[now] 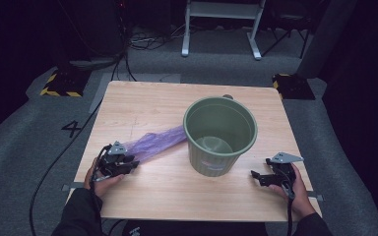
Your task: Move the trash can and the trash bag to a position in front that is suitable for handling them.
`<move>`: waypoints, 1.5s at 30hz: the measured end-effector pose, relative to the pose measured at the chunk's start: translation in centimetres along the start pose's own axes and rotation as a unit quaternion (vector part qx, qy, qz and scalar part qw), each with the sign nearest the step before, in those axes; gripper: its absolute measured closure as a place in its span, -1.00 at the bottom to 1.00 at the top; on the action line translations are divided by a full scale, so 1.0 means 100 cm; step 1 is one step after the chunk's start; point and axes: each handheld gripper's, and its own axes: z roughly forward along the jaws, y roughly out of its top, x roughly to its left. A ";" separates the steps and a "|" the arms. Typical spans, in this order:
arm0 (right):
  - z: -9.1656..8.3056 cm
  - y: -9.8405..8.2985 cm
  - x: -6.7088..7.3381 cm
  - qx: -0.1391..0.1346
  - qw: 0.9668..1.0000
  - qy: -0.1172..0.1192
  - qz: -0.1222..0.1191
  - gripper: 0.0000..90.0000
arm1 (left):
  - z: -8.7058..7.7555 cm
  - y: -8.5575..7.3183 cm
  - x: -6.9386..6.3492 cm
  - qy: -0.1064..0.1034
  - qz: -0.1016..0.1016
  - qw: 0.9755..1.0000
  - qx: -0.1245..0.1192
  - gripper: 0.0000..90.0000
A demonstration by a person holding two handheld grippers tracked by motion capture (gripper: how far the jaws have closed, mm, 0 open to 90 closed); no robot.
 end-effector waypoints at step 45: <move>0.029 0.065 0.089 -0.079 0.997 0.005 -0.016 -0.64 | 0.056 0.042 -0.117 -0.116 0.093 0.989 0.013 0.60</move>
